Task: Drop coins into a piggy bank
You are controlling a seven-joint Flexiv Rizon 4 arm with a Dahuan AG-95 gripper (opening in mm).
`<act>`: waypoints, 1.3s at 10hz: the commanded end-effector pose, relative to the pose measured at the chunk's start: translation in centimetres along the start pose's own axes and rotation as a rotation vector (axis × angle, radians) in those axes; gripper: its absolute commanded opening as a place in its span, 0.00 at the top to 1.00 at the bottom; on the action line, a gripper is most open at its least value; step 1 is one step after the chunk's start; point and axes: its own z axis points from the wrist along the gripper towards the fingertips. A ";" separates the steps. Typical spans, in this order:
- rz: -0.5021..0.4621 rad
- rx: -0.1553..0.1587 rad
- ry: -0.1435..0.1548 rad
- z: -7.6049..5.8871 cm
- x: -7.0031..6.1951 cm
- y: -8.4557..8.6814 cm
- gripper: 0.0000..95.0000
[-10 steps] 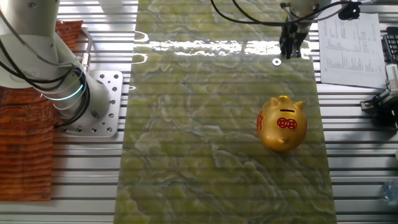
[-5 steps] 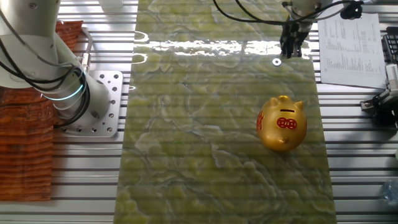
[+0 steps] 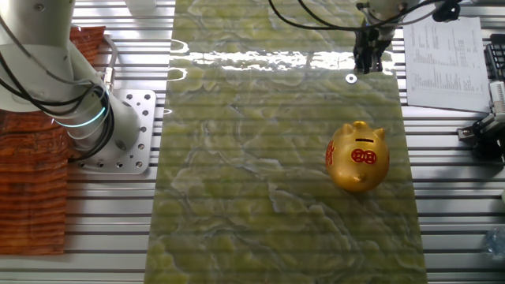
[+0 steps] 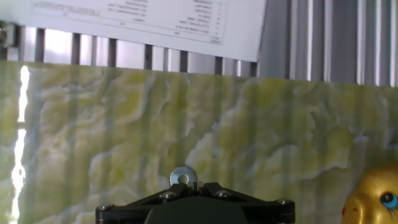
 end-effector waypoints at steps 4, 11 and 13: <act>-0.011 -0.011 0.055 -0.1 0.2 0.1 1.00; 0.024 -0.007 -0.039 0.9 0.5 0.2 0.40; 0.025 -0.010 -0.040 1.5 0.4 0.2 0.40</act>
